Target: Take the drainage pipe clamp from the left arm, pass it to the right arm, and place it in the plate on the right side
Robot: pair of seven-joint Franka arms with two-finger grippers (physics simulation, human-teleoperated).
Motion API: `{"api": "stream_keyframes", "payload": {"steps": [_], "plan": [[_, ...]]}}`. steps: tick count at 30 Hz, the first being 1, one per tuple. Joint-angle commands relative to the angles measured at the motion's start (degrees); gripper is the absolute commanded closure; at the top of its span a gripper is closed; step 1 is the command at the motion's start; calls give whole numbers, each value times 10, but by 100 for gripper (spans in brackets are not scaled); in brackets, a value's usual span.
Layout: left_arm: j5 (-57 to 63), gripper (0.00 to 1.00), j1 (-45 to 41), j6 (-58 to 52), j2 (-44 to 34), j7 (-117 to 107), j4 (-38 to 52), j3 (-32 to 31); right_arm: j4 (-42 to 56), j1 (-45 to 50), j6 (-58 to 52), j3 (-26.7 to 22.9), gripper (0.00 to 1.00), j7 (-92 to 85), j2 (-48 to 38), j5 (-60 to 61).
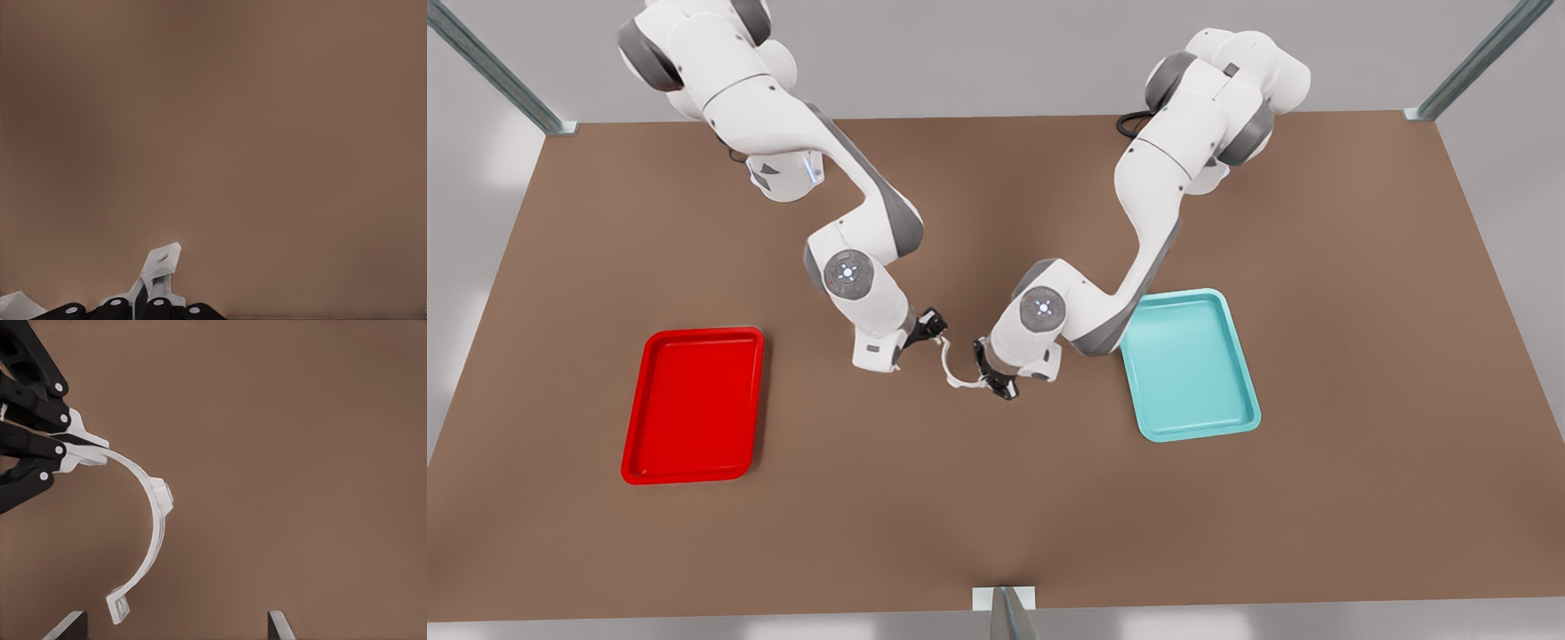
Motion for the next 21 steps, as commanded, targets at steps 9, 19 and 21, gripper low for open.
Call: {"api": "stream_keyframes", "payload": {"steps": [9,19,21], "plan": [[4,79,-2,16,3,-204,2,1,7,23,35,0,0,-5,27,2],[5,79,-6,16,0,-204,3,1,9,25,37,0,0,-1,56,8],[5,79,-6,16,0,-204,3,1,10,26,43,0,0,0,65,8]]}}
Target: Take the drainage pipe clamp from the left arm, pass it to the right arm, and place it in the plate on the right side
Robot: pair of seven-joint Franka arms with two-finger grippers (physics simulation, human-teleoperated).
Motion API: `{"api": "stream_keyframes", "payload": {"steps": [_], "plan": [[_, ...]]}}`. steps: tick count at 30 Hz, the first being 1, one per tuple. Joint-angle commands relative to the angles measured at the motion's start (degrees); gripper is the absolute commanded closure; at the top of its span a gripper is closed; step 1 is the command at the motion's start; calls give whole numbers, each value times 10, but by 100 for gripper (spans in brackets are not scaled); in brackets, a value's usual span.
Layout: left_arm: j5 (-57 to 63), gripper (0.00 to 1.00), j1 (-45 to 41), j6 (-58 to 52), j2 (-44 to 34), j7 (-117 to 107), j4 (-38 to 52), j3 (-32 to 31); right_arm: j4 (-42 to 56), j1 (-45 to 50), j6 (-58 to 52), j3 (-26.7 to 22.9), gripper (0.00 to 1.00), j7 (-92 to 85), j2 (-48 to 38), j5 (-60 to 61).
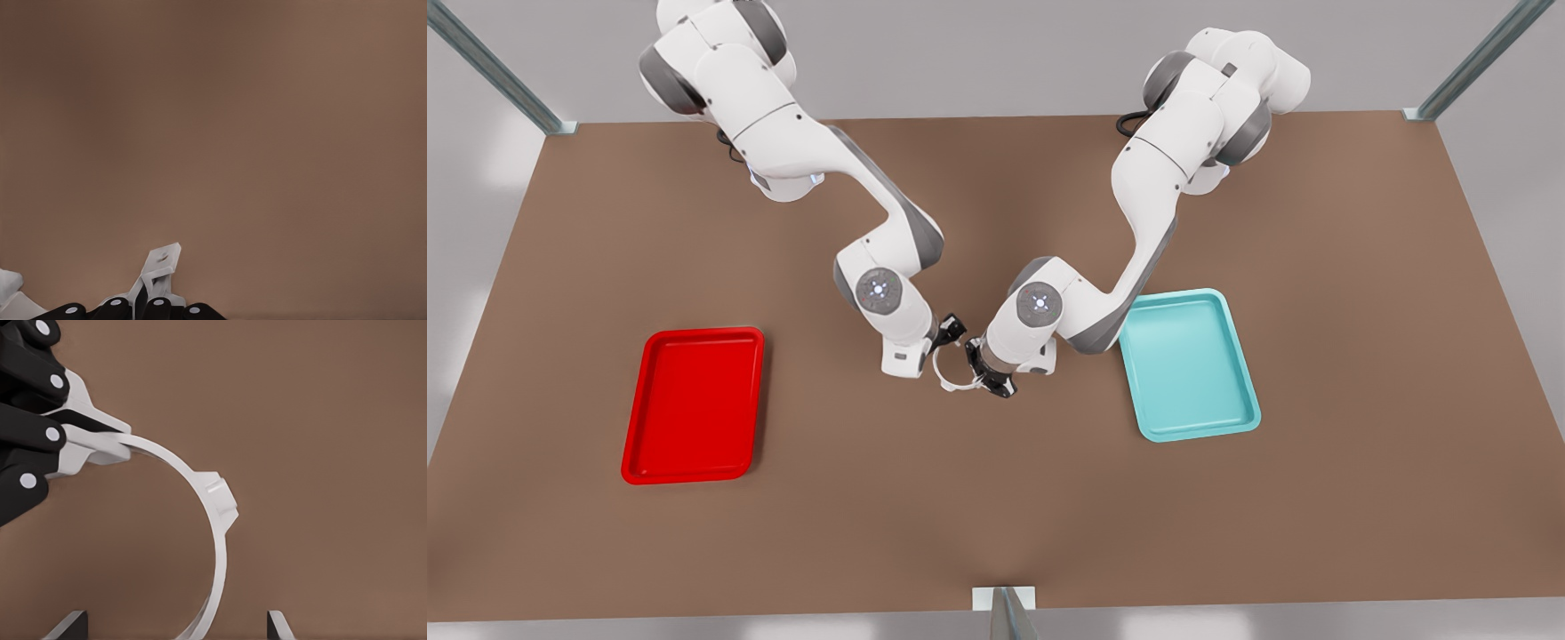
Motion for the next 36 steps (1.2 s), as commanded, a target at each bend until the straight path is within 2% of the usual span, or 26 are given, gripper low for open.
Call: {"api": "stream_keyframes", "payload": {"steps": [1,11,12,13,14,15,16,19,20,21,28,30,31,32,33,34,36], "plan": [[2,79,0,0,-1,-129,0,0,1,1,10,0,0,0,5,1],[3,79,0,-1,-1,-129,0,0,31,1,16,0,0,1,34,1],[3,79,0,-1,-1,-129,0,0,31,1,17,0,7,1,35,1],[3,79,0,-1,0,-129,0,0,31,1,16,0,32,1,35,1],[3,79,0,-1,0,-129,0,0,31,1,16,1,52,1,35,1],[3,79,0,0,1,-129,0,0,31,1,16,1,68,1,35,1],[3,79,0,0,1,-129,0,1,31,0,16,1,79,2,35,1],[3,79,0,0,1,-129,0,1,32,-1,16,0,79,1,35,1],[5,75,0,-1,1,-128,0,1,35,-1,16,1,79,1,35,1],[5,0,1,-3,1,-128,0,1,35,-2,16,0,79,1,35,1],[-2,0,8,-51,-30,-127,0,1,37,-3,15,0,79,-2,35,1],[-3,0,10,-93,-47,-127,0,1,37,-6,13,0,79,-5,34,1],[-31,0,45,-182,-72,-63,5,-3,36,-7,11,-1,79,-8,34,1],[-54,0,129,-379,-76,203,87,-24,36,-14,9,-1,79,-10,33,1],[-54,0,199,-476,-75,475,167,-19,36,-23,9,-2,79,-10,34,1],[-36,0,248,-489,-76,671,178,-20,33,-37,8,-3,79,-11,35,-2],[-14,0,291,-505,-79,994,201,-20,31,-76,-30,-10,79,-32,22,-6]]}}
